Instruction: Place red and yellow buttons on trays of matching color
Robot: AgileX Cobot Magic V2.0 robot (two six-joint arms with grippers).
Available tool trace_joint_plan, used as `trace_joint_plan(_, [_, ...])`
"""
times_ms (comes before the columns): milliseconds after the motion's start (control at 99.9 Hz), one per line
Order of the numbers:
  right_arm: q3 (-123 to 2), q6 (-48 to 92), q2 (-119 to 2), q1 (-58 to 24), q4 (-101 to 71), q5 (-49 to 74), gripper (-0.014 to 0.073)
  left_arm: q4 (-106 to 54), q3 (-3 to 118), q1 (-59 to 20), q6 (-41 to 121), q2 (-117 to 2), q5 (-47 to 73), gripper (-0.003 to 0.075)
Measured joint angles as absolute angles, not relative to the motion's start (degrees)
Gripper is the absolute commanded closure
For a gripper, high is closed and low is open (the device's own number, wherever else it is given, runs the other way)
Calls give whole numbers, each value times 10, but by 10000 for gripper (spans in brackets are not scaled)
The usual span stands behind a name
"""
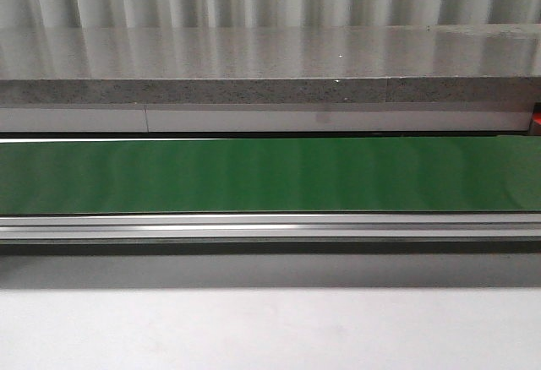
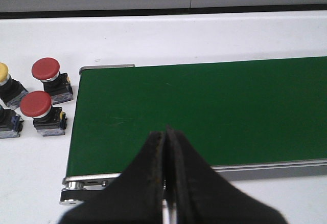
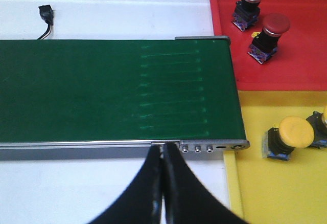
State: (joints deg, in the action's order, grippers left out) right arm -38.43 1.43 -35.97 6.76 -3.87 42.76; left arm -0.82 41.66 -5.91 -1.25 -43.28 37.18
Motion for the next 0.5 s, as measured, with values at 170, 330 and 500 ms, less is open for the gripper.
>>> trace_joint_plan(170, [-384, 14, -360, 68, -39, 428, 661, -8, 417, -59, -12, -433, 368, 740])
trace_joint_plan(330, [-384, 14, -360, 68, -39, 428, 661, -8, 417, -59, -12, -433, 365, 740])
trace_joint_plan(500, [-384, 14, -360, 68, -39, 428, 661, -8, 417, -59, -12, -433, 364, 739])
